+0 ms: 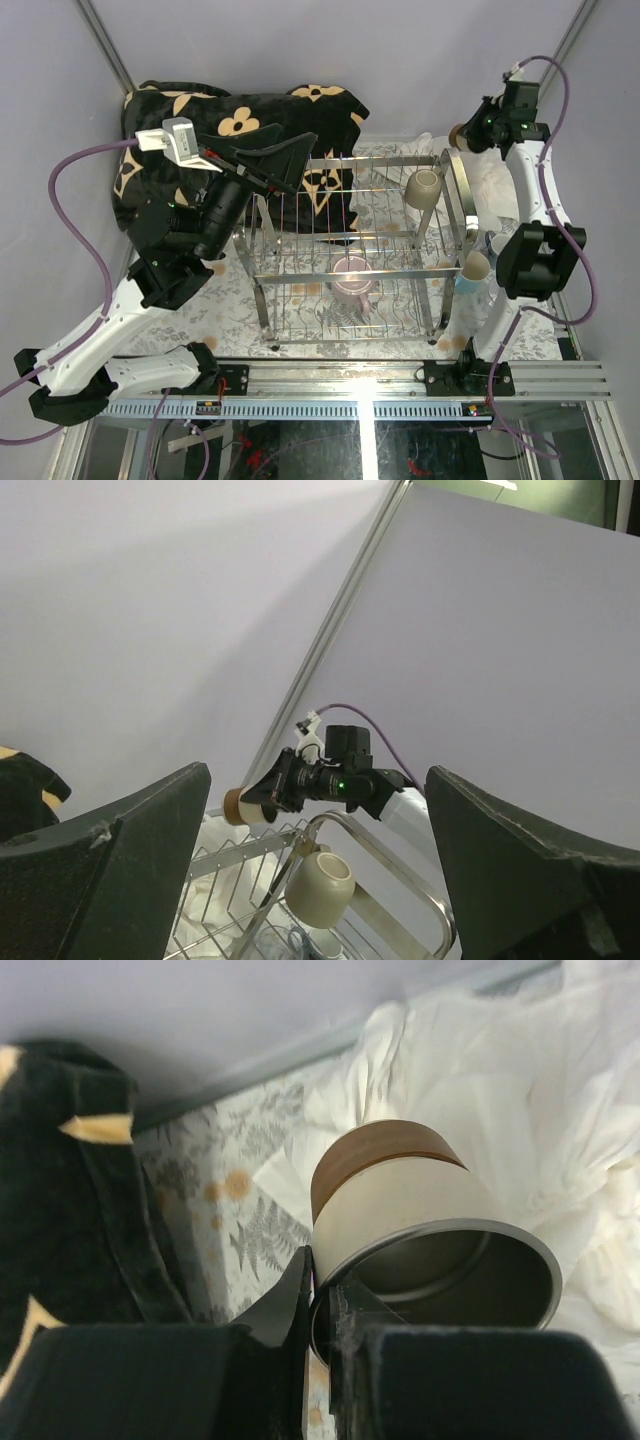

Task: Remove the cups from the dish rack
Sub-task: Place the cup at the center of the board.

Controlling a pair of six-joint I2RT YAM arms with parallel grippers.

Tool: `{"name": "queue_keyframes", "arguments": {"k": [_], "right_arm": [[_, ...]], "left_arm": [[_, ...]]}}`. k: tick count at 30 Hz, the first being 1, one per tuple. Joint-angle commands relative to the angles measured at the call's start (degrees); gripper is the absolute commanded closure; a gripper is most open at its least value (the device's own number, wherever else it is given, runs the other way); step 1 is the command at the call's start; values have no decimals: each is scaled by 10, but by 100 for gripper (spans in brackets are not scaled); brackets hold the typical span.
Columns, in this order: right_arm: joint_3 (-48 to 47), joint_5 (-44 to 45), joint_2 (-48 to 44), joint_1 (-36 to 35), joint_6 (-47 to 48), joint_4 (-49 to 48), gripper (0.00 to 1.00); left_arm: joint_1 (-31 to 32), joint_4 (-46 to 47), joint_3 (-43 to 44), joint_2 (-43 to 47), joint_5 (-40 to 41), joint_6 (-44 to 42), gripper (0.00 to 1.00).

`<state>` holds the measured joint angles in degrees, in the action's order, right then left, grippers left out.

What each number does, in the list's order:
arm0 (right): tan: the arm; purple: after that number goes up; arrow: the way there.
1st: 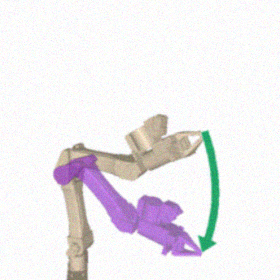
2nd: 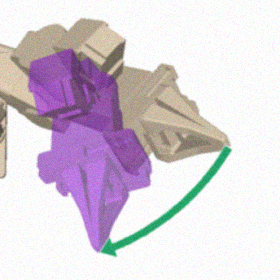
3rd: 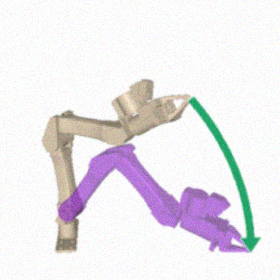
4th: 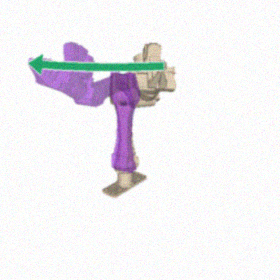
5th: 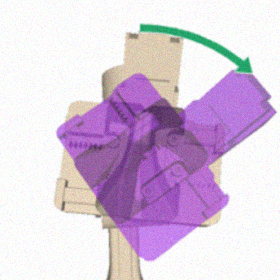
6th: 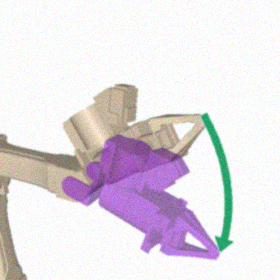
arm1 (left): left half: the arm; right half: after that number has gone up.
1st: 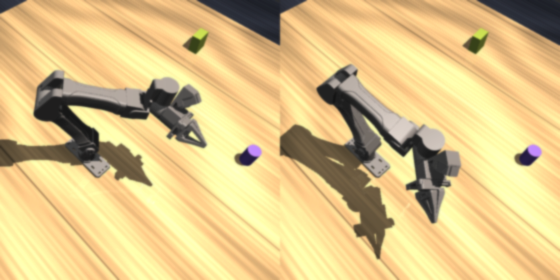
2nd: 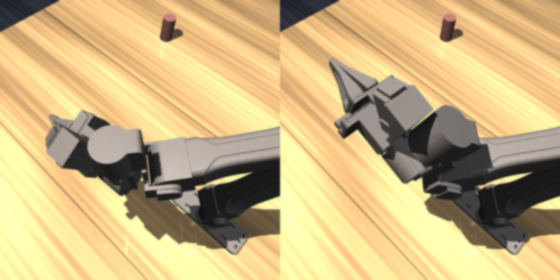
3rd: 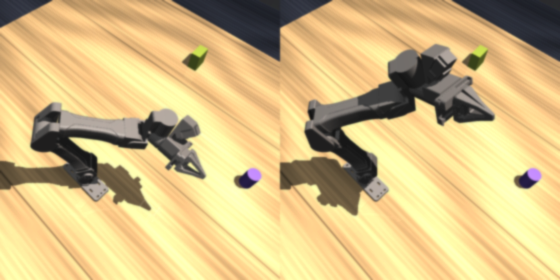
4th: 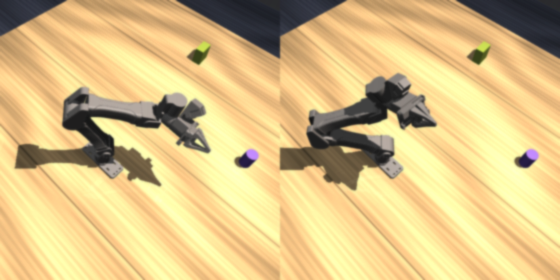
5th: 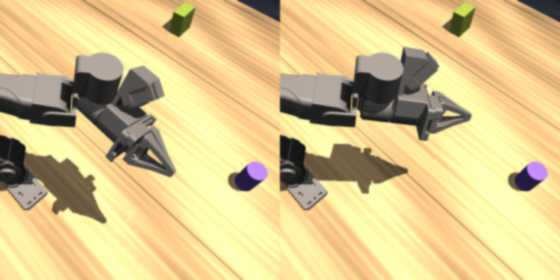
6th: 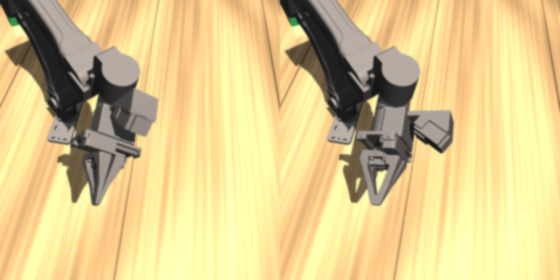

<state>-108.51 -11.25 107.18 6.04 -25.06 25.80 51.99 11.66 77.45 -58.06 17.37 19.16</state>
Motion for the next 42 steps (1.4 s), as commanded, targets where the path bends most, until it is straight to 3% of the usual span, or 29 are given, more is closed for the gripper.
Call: {"name": "queue_keyframes", "arguments": {"k": [1, 14, 42], "right_arm": [[-37, -78, 13, -9, 25, 20, 100], [-85, -154, 98, -73, 77, 88, 100], [-114, -133, 207, -161, 129, 169, 100]], "left_arm": [[-8, -4, 18, -4, 5, -10, 12], [-15, -18, 19, -8, 0, 4, 12], [-22, -26, 11, -1, 5, 10, 12]]}}
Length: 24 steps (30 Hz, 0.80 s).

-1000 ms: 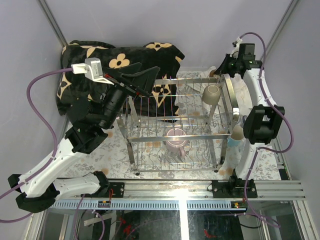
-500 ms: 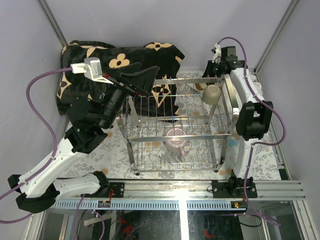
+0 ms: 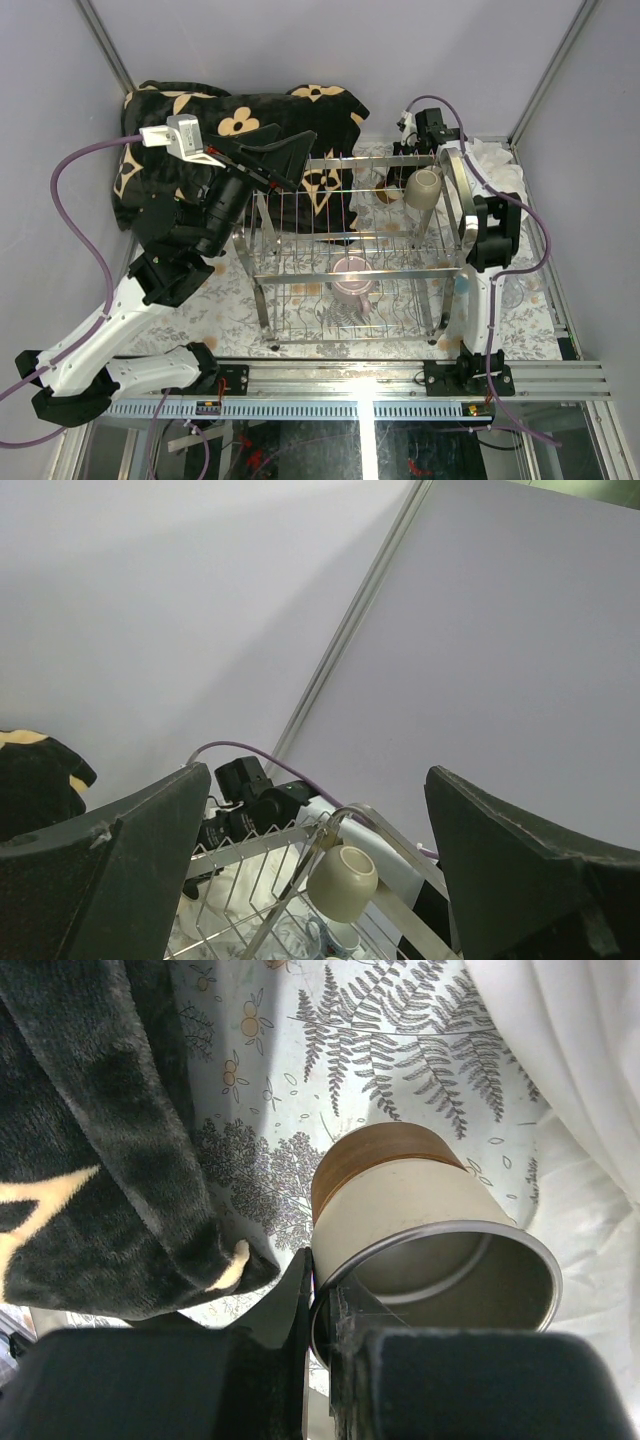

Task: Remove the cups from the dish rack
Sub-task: Place the cup at the center of the board.

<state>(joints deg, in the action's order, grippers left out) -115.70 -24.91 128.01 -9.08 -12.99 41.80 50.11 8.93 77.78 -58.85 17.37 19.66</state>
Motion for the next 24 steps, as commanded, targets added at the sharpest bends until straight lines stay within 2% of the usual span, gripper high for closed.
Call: {"name": "queue_keyframes", "arguments": {"k": [1, 12, 24], "right_arm": [[-41, 7, 1, -11, 8, 8, 100], [-63, 19, 31, -16, -7, 3, 100], [-79, 90, 53, -17, 3, 37, 100]], "left_arm": [[-4, 1, 8, 7, 4, 4, 11], [-6, -2, 14, 4, 5, 3, 12], [-9, -3, 16, -3, 1, 5, 11]]}}
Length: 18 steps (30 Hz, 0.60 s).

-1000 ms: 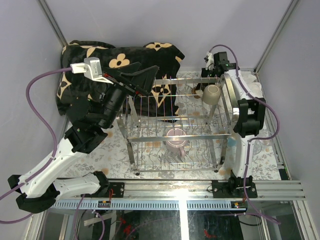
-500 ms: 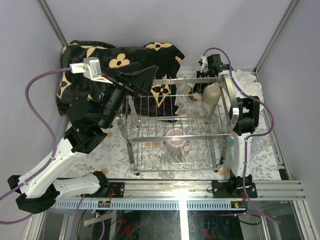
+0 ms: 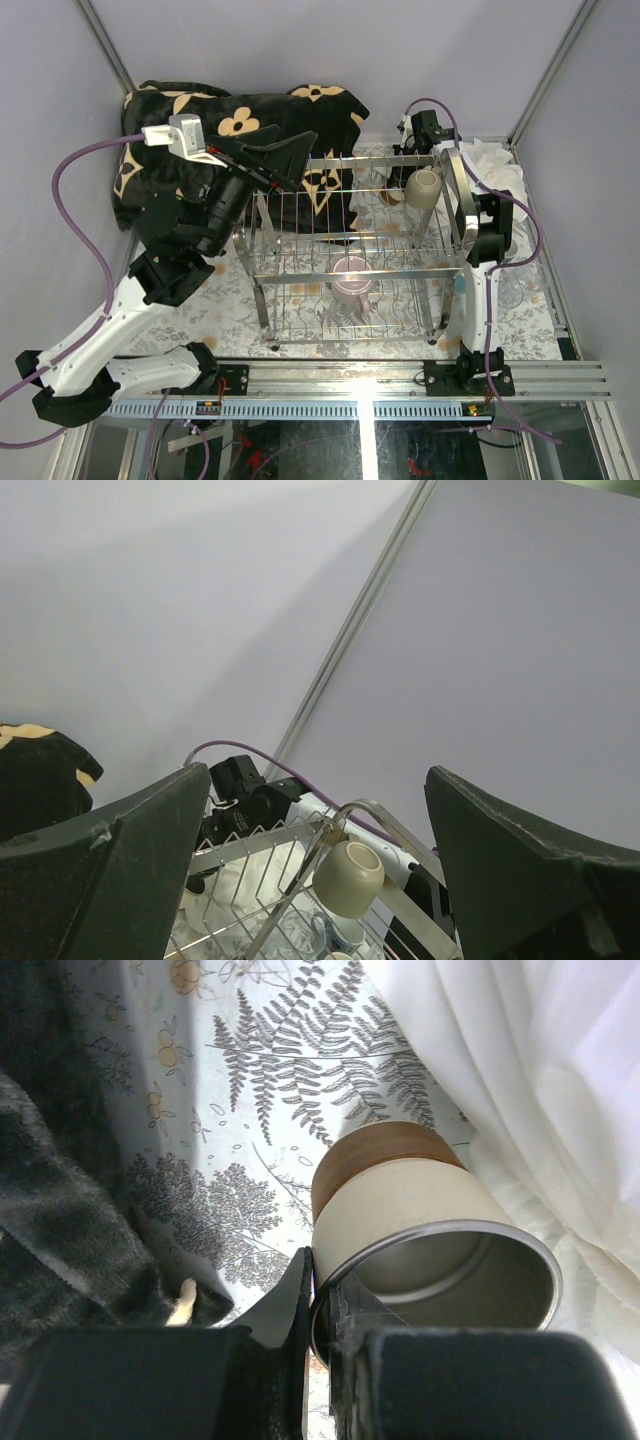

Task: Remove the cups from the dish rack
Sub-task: Place the cup at the center of the board.

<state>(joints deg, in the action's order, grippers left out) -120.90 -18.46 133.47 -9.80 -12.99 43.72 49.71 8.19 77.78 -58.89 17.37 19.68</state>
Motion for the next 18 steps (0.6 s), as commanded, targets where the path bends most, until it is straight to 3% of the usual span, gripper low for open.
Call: {"name": "queue_keyframes", "arguments": {"k": [1, 4, 12, 18], "right_arm": [[-26, 28, -2, -9, 3, 18, 100], [-25, 31, -1, -10, 2, 18, 98], [-24, 14, -7, -9, -1, 15, 73], [2, -8, -40, -9, -4, -12, 67]], "left_arm": [[-5, 4, 17, -3, 1, 5, 12], [-6, 4, 17, -5, -1, 6, 11], [-7, 4, 17, -4, -2, 8, 11], [-8, 5, 17, -3, -3, 8, 11]]}}
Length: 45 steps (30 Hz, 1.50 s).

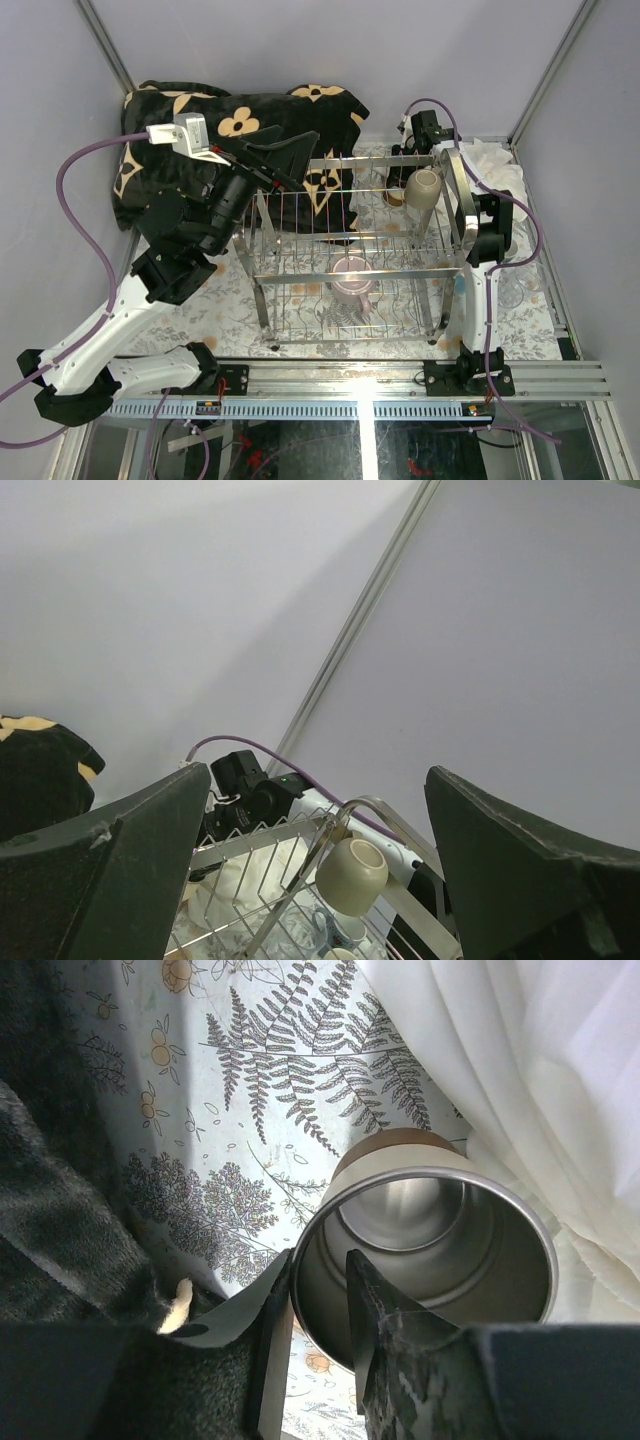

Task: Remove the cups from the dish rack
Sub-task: Place the cup at the center of the board.

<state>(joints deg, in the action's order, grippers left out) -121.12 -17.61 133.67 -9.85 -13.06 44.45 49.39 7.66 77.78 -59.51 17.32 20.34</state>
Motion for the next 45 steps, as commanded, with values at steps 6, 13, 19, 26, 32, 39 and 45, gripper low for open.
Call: {"name": "queue_keyframes", "arguments": {"k": [6, 13, 19, 26, 32, 39, 45], "right_arm": [[33, -28, -73, -7, -4, -38, 62], [76, -18, -113, -3, -10, -54, 59], [125, 31, -161, 4, -18, -66, 59], [149, 38, -182, 16, -25, -79, 59], [153, 42, -174, 42, -54, -84, 60], [130, 54, -146, 58, -63, -71, 62], [98, 56, -111, 63, -67, -53, 72]], "left_arm": [[-5, 11, 15, 3, -3, 4, 11], [-6, 11, 14, 4, -4, 5, 11], [-7, 14, 7, 7, -2, 6, 11], [-7, 17, 3, 5, -6, 9, 11], [-9, 17, 1, 7, -5, 9, 11], [-10, 18, 1, 6, -7, 12, 11], [-11, 15, 2, 3, -8, 12, 11]]}}
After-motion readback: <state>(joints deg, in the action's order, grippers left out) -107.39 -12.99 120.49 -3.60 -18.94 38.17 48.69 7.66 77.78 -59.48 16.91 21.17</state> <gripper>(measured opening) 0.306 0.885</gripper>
